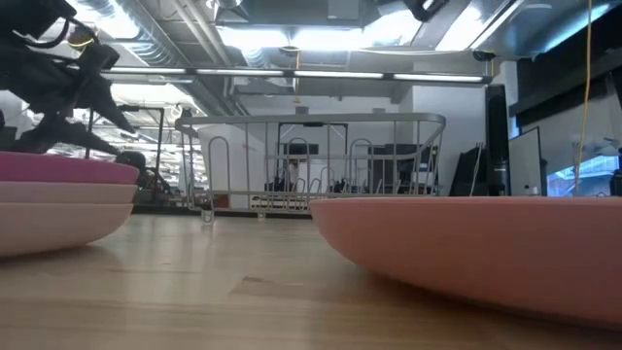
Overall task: Sort dishes
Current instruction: Put the light red plate into the dish rack
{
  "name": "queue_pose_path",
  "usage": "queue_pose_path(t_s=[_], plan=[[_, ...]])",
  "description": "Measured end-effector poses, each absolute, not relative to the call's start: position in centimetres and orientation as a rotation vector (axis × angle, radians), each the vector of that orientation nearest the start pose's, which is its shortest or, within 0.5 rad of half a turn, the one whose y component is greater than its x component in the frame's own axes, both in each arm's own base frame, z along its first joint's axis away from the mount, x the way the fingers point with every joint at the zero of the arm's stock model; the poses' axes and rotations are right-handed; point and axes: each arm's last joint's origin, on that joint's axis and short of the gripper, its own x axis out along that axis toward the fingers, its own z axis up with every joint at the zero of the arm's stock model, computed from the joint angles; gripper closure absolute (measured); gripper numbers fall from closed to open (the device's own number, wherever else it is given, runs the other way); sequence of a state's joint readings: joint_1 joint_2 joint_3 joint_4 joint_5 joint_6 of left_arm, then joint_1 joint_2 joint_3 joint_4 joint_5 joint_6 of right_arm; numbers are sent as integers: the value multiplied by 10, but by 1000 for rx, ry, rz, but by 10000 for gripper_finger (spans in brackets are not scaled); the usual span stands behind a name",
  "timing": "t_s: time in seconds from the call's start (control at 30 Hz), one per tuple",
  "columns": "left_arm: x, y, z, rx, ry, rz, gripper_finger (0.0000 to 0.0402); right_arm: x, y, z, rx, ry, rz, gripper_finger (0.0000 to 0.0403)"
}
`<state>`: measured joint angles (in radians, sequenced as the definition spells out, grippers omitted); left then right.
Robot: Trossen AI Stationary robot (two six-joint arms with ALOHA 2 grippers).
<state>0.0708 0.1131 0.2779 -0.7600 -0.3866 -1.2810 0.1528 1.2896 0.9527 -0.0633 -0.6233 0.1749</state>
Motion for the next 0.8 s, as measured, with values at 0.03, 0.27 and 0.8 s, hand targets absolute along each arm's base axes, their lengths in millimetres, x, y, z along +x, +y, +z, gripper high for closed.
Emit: queue_pose_path(t_s=[0.03,0.27,0.8], plan=[[68,16,181,-1124,211,742,231,275,59,295,252,491,730,318],[70,16,184,-1127,182,718,231,268,59,282,228,620,733,318],[93,15,179,-1009,1,491,231,258,66,272,190,743,771,318]])
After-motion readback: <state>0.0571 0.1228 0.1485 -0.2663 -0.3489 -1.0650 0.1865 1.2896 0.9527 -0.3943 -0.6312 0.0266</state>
